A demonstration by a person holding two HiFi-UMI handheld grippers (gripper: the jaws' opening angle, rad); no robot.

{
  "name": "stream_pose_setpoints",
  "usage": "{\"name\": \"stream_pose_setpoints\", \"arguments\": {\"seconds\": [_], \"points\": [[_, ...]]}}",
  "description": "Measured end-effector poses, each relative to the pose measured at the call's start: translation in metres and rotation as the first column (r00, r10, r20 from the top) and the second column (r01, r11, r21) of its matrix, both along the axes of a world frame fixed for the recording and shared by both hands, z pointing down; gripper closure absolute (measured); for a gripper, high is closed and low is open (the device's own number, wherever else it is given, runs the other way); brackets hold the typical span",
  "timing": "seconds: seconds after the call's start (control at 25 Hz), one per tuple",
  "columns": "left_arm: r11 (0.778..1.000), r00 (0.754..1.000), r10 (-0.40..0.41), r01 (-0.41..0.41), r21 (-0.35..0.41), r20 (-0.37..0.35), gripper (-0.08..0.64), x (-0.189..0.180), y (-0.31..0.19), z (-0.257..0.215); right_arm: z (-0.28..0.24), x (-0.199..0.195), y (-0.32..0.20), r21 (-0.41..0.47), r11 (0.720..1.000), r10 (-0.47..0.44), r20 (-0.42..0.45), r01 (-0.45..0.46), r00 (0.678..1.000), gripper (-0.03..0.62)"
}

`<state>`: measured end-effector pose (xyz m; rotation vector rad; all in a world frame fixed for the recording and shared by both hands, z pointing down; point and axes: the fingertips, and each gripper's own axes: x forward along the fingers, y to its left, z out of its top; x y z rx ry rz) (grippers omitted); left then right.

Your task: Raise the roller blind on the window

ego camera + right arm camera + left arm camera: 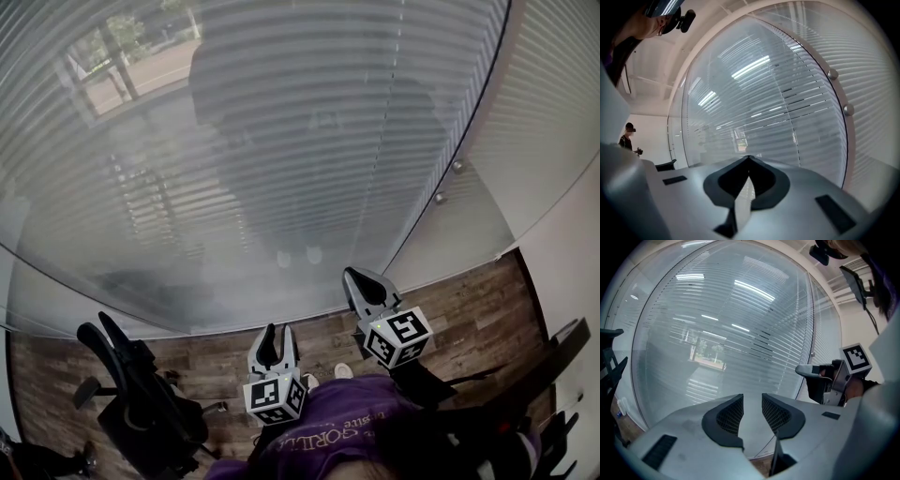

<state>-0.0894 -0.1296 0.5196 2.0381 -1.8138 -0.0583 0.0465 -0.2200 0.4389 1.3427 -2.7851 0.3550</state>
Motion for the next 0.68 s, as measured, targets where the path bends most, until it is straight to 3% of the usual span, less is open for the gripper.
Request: {"name": "stream_pose_setpoints", "arguments": {"seconds": [0.68], "points": [[1.000, 1.000, 0.006, -0.006, 0.010, 0.001, 0.436, -0.0019, 0.0023, -0.0022, 0.0004, 0.0006, 0.0010, -0.005, 1.000, 0.008, -0.014, -0.008, 1.000, 0.594]]}}
